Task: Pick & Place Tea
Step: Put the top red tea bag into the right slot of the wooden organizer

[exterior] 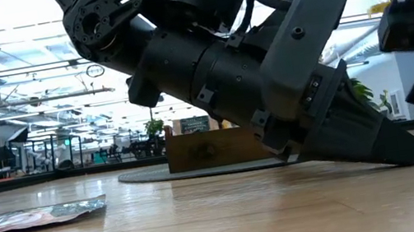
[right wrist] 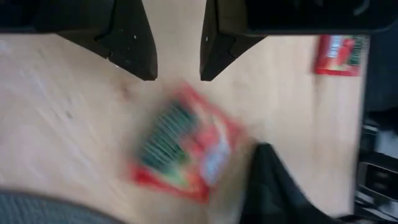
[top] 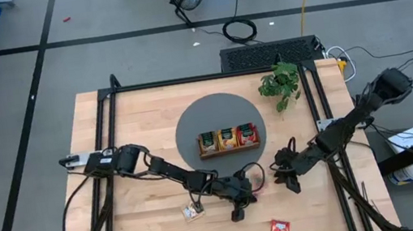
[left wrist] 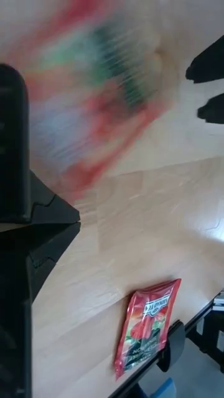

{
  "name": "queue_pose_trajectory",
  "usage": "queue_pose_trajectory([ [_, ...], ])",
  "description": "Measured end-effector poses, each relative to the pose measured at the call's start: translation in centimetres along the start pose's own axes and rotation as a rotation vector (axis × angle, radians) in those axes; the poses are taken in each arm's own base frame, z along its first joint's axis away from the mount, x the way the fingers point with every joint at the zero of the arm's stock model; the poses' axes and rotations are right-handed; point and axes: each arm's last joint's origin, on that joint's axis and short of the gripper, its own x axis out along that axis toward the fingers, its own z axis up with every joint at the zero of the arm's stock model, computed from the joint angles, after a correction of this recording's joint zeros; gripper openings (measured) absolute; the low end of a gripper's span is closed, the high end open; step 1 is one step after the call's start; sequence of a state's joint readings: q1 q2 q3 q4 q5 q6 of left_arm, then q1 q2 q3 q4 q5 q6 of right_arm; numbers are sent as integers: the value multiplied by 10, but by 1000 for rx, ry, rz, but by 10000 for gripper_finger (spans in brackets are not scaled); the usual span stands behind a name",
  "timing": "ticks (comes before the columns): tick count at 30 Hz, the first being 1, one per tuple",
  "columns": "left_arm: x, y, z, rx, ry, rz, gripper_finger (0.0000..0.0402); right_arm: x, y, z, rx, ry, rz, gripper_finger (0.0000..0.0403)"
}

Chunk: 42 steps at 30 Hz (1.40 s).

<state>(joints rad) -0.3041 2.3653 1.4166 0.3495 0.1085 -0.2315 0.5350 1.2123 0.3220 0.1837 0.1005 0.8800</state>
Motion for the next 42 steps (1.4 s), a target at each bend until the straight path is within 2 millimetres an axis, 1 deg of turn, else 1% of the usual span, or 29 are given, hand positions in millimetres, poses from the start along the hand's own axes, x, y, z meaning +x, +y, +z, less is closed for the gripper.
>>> queue_pose_trajectory([
  [2, 0, 0, 1, 29, -11, -5, 6, -2, 1, 1, -7, -1, -3, 110],
  [6, -2, -4, 3, 71, -18, -9, 27, -4, -7, -4, -6, 58, -83, 110],
  [8, -2, -4, 3, 71, -15, -8, 33, -4, -8, -4, 6, 58, -93, 110],
  [14, -4, -4, 4, 64, 11, -1, 30, -3, -4, 0, -6, 4, -67, 110],
  [17, -11, -14, 10, 119, 25, -3, 18, -3, -3, 0, -10, -14, -66, 110],
  [20, -27, -28, 21, 171, 69, 4, 5, -2, 0, 1, -22, -40, -52, 110],
  [22, -38, -36, 30, 194, 74, 70, 4, -1, 4, 1, -42, -60, -36, 110],
  [24, -48, -42, 31, 200, 121, 169, 10, 2, 6, 1, -48, -85, -31, 110],
  [26, -49, -40, 31, 194, 117, 232, 17, 5, 6, 0, -53, -88, -39, 110],
  [28, -47, -39, 29, 194, 120, 246, 18, 10, 6, 0, -52, -100, -33, 110],
  [32, -44, -30, 33, 177, 77, 264, 5, 19, 3, 0, -64, -113, -50, 110],
  [36, -39, -16, 25, 140, 116, 294, 13, 26, 2, 4, -71, -147, -38, 110],
  [39, -35, -15, 22, 130, 117, 294, 17, 27, 0, 7, -69, -164, -39, 110],
  [42, -29, -14, 15, 116, 118, 298, 8, 29, -2, 11, -52, -190, -39, 110],
])
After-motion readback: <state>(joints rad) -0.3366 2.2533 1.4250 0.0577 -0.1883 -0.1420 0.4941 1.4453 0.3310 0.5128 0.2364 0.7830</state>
